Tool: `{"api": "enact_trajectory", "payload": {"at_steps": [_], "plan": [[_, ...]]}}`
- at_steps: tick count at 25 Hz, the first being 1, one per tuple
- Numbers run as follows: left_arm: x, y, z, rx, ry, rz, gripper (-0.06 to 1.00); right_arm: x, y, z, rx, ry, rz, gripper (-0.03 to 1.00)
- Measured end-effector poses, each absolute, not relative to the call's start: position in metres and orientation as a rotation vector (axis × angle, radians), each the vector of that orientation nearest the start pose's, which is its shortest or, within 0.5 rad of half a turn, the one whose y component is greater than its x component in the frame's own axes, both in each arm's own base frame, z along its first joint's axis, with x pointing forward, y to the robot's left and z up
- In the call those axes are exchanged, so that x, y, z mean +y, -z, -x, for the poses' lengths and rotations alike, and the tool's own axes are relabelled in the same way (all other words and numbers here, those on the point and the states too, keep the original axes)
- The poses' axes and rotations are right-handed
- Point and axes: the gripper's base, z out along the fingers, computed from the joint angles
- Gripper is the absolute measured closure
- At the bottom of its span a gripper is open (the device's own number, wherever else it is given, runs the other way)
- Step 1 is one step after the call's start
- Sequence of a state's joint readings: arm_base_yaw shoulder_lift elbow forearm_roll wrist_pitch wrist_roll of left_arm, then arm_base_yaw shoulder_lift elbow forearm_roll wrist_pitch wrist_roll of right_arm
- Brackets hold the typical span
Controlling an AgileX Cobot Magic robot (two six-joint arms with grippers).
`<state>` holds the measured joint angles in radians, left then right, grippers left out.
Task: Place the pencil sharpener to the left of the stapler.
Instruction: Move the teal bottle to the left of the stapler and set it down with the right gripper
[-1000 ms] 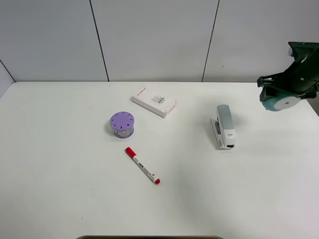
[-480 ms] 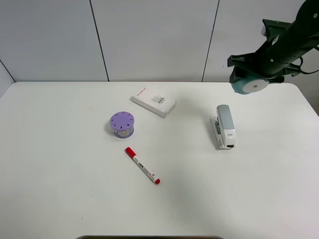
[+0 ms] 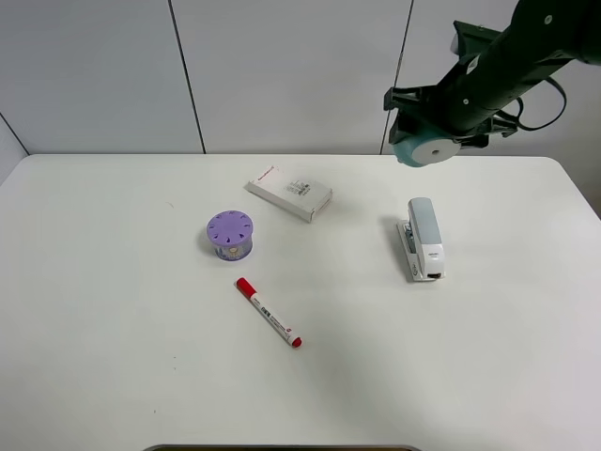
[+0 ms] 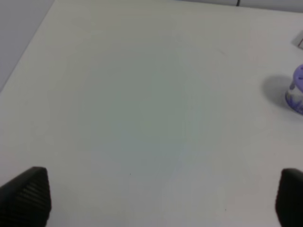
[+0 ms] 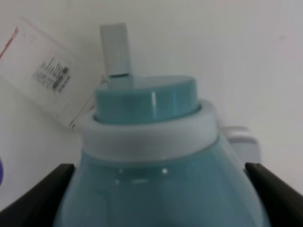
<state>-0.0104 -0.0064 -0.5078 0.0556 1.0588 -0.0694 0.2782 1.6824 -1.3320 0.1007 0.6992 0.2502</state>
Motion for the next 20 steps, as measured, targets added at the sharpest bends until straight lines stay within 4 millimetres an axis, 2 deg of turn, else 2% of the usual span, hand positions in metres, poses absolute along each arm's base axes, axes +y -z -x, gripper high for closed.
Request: {"api": "enact_trajectory", "payload": {"at_steps": [8, 14, 20], "plan": [[0.004, -0.28, 0.007, 2.026, -0.016, 0.063, -0.01, 0.145, -0.245, -0.358, 2.649, -0.345, 0.026, 0.29], [0.004, -0.28, 0.007, 2.026, -0.016, 0.063, -0.01, 0.173, -0.229, -0.367, 2.695, -0.352, 0.085, 0.29], [0.004, -0.28, 0.007, 2.026, -0.016, 0.063, -0.01, 0.177, -0.208, -0.37, 2.808, -0.326, -0.018, 0.29]]}}
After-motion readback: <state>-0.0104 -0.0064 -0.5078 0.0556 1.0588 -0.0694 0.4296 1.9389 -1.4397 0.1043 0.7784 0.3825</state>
